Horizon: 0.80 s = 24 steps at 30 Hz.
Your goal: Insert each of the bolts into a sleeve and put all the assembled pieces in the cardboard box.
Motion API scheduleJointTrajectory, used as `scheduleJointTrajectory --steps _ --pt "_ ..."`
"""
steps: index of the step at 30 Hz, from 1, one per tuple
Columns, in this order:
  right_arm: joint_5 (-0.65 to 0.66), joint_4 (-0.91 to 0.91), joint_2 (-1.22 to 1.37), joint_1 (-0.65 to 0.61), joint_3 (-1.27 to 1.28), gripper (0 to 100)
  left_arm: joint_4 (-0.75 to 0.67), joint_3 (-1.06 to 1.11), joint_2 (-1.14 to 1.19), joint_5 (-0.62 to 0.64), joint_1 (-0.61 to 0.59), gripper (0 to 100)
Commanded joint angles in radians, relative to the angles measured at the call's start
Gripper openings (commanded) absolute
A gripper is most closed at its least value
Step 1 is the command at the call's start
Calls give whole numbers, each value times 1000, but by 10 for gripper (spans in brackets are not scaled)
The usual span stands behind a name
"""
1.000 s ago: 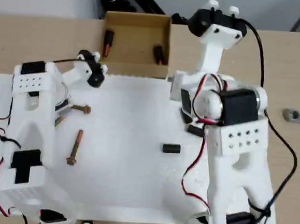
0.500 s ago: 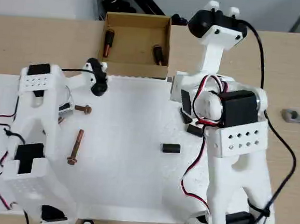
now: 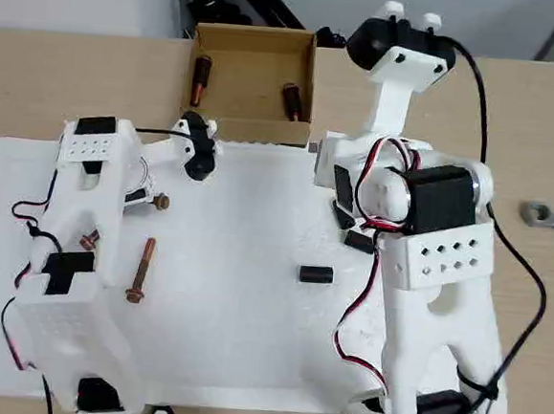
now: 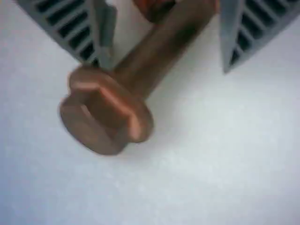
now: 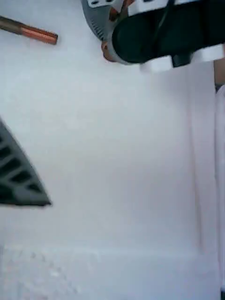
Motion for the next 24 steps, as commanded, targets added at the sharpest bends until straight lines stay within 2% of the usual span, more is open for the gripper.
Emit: scheduleJointTrajectory --steps 1,4,8,20,24 --pt "-11 -7 -31 4 -40 158 3 -48 54 -3 5 137" --pt "-11 -16 -31 4 -40 158 6 -48 54 -5 5 126" --pt "-11 -30 -31 4 -41 158 8 -48 48 -6 8 2" --pt "-11 -24 -31 4 -41 158 46 -67 41 -6 20 6" --pt "-11 -24 -31 4 -41 158 183 -197 31 -8 15 6"
